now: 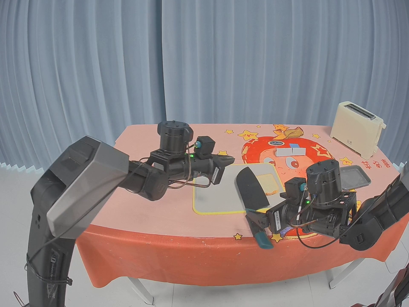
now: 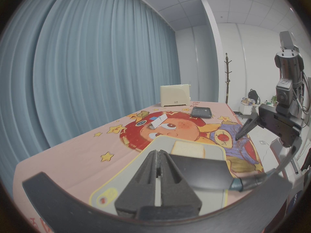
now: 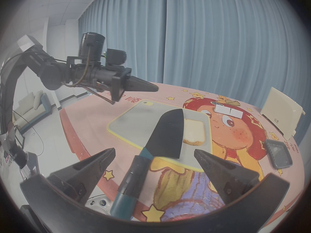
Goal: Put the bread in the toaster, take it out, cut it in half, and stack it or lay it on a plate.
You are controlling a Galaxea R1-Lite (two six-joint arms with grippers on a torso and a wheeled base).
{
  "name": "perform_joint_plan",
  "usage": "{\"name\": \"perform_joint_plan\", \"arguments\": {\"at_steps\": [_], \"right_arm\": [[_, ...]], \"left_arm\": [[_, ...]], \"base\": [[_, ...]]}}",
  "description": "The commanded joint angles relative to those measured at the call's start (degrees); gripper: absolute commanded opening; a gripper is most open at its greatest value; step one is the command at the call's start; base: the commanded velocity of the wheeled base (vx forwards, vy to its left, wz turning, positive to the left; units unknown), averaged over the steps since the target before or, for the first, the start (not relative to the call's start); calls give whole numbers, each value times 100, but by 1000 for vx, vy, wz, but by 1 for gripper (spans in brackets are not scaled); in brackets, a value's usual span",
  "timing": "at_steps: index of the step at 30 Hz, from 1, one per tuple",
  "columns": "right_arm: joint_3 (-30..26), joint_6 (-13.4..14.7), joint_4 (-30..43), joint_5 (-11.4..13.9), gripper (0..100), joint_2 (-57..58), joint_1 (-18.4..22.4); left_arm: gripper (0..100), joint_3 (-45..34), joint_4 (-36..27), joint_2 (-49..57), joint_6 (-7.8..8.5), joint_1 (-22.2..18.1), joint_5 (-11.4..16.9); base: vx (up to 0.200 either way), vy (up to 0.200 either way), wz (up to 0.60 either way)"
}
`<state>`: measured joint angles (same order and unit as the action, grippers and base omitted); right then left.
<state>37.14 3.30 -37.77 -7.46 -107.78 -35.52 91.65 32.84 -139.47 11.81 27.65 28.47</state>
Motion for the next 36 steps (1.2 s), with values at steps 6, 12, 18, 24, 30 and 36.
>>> {"name": "perform_joint_plan", "arguments": {"at_steps": [6, 12, 18, 24, 30, 36], "right_arm": [[750, 346, 806, -353, 100, -666, -649], [961, 478, 911, -607, 100, -1052, -772], [944, 636, 938, -616, 100, -1149, -842], [917, 751, 938, -757, 100, -1149, -860], [847, 751, 947, -774, 100, -912, -763], [698, 759, 938, -792, 100, -815, -666]], "left_arm": [[0, -3399, 2174, 1950, -443, -1033, -139], [0, -4586, 3861, 2056, -1225, -1517, -359], [0, -4656, 4081, 2038, -1296, -1490, -280], [0, -4674, 4081, 2064, -1304, -1473, -280], [0, -4700, 4090, 2073, -1296, -1464, -271], [0, -4691, 4090, 2073, -1304, -1455, -271]], "base": [[0, 0, 0], [0, 0, 0], [0, 0, 0], [0, 0, 0], [0, 0, 0], [0, 0, 0]]}}
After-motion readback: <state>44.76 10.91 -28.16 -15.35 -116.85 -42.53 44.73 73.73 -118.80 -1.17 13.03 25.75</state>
